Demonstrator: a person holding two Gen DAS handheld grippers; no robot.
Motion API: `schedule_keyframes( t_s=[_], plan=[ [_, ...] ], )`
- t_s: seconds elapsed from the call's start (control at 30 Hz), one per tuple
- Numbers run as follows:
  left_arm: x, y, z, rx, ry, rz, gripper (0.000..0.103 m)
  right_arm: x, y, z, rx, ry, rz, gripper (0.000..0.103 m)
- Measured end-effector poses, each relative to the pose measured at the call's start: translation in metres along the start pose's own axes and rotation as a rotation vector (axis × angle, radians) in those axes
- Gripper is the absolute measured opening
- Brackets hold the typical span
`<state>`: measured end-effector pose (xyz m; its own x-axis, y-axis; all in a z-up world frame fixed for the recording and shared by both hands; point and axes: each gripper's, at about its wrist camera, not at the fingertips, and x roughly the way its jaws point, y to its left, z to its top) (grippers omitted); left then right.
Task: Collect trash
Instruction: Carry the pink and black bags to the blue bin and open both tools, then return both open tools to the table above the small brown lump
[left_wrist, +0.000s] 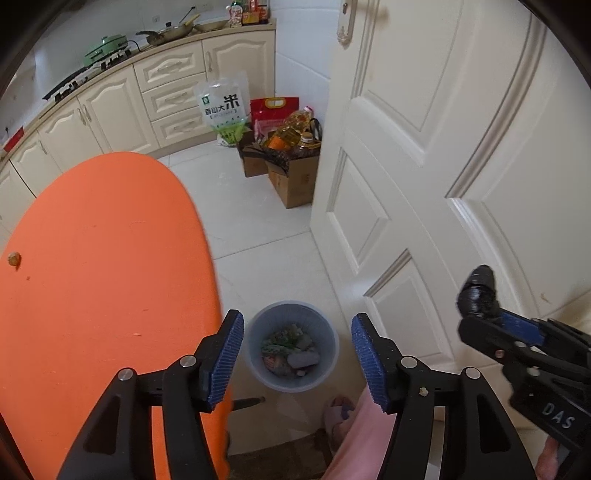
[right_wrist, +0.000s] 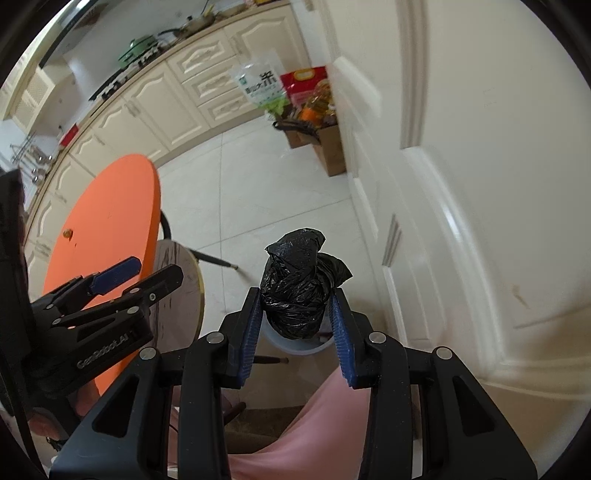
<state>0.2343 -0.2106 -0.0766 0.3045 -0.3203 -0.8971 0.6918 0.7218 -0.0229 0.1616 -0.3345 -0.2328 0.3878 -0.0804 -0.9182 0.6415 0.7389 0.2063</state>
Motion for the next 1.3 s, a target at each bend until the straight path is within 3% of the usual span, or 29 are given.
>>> schedule_keyframes(
  t_s=[0.27,0.4,0.97,1.3],
  plan=[
    [-0.013,0.027,-0.012,-0.045,-0.002,0.034,0.057,0.017,0.035,0.008,-0.067,0.04,0.028,0.035],
    [-0.018,0.041,-0.015,-0.079,-0.01,0.053,0.061,0.016,0.048,0.01,-0.083,0.032,0.018,0.052],
    [-0.032,0.064,-0.034,-0.122,-0.041,0.053,0.061,0.004,0.073,0.003,-0.138,0.028,-0.013,0.054],
    [-0.061,0.092,-0.058,-0.183,-0.078,0.072,0.061,-0.004,0.114,-0.007,-0.2,0.019,-0.008,0.061]
  ],
)
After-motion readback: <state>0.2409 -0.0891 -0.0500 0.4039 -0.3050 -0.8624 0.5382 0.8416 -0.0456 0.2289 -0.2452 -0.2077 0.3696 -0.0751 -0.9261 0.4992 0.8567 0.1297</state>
